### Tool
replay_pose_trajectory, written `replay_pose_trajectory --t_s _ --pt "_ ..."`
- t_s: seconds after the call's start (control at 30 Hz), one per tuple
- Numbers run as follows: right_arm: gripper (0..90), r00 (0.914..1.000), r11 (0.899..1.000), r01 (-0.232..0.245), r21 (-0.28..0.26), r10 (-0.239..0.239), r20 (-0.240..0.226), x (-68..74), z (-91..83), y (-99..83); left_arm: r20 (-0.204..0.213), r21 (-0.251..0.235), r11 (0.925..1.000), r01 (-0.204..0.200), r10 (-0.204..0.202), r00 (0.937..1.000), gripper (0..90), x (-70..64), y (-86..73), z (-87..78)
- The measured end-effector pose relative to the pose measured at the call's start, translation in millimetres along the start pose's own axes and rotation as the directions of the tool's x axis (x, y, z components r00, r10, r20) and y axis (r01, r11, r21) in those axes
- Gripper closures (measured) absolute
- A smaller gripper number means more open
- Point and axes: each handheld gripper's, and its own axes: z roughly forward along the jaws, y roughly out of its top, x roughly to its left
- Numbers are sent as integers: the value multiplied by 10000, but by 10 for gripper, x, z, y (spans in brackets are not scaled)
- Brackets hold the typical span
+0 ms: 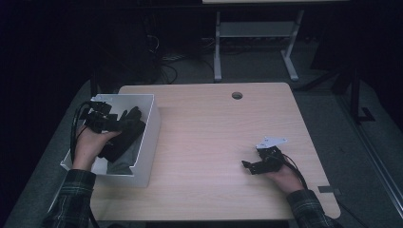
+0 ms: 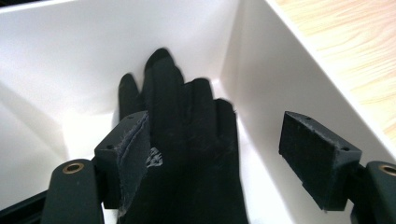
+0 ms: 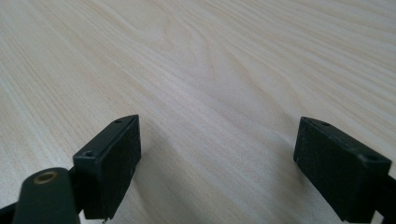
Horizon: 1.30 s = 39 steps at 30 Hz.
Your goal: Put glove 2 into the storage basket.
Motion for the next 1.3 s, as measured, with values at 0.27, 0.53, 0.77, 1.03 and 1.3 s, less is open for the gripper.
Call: replay_pose_trajectory --t_s 0.27,0.53,0.77,1.03,1.3 --pt "147 10000 10000 -4 2 4 1 0 0 0 484 -304 9986 -440 454 9978 193 -189 141 -51" --pt "147 10000 10000 -2 -5 2 0 0 0 0 979 -586 9945 -871 925 9909 178 -438 291 -66" --pt "147 10000 10000 -5 -8 5 0 0 1 0 1454 -860 9891 -1198 1315 9806 176 -690 403 -33" --pt "147 10000 10000 2 -10 -2 -5 1 1 0 1935 -1042 9838 -1458 1639 9673 176 -996 483 43" --pt "147 10000 10000 11 -14 -11 -11 2 1 0 2370 -1040 9788 -1767 1969 9513 176 -1277 477 150"
